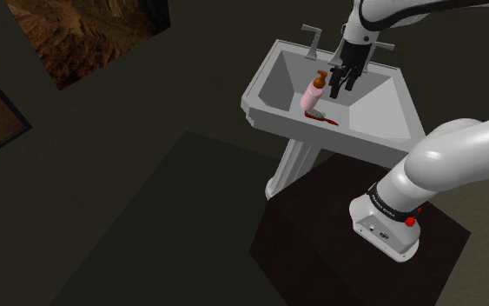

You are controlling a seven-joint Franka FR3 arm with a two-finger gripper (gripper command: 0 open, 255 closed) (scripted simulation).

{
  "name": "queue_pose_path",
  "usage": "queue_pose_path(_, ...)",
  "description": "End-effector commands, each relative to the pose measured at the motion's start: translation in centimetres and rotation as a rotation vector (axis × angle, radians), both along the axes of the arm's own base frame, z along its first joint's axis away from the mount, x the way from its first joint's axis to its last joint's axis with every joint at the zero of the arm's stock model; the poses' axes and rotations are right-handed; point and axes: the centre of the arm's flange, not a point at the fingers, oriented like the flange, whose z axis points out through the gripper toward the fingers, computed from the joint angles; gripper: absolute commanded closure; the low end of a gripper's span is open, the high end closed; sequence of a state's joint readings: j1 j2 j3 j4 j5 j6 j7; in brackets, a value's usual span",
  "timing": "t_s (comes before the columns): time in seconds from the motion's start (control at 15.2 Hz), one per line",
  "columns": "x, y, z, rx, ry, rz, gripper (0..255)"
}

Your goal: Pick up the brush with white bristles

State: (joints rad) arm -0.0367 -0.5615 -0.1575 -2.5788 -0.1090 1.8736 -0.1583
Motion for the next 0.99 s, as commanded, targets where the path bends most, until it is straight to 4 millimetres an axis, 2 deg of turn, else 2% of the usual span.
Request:
queue_pose_path(0.0,0.9,-1.0,-2.0,-0.017,-0.004,0.007,0)
queue_pose_path(0.92,7.3,-9.7,-15.7,-0.133,-0.017,0.049,0)
